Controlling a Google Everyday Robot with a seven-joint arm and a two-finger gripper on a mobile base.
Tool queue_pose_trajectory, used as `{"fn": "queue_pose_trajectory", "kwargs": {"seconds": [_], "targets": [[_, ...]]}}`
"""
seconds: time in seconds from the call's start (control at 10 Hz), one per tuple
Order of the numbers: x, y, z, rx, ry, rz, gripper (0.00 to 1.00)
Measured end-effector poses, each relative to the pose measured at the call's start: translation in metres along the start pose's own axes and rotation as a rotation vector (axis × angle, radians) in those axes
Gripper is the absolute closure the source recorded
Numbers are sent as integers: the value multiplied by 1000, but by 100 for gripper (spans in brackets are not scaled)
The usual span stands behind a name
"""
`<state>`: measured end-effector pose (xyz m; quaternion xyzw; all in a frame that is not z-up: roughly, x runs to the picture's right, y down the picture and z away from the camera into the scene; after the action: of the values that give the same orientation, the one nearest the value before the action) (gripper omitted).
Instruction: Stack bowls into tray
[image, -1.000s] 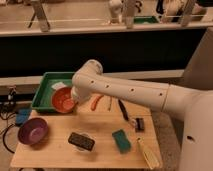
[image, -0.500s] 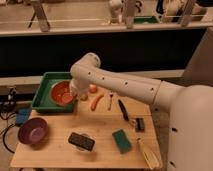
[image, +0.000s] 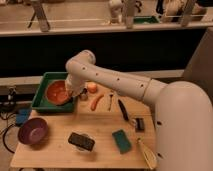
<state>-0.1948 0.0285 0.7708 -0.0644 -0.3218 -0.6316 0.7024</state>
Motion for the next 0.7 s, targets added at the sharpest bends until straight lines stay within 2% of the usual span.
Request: {"fn": "queue_pose_trajectory", "kwargs": {"seconds": [0.2,0.5,0.7], "targets": [[-32,-30,9,26,-54,-119,100],[-86,-78,29,63,-173,-328,100],[-102,-91,40,73,-240,-416,100]]}}
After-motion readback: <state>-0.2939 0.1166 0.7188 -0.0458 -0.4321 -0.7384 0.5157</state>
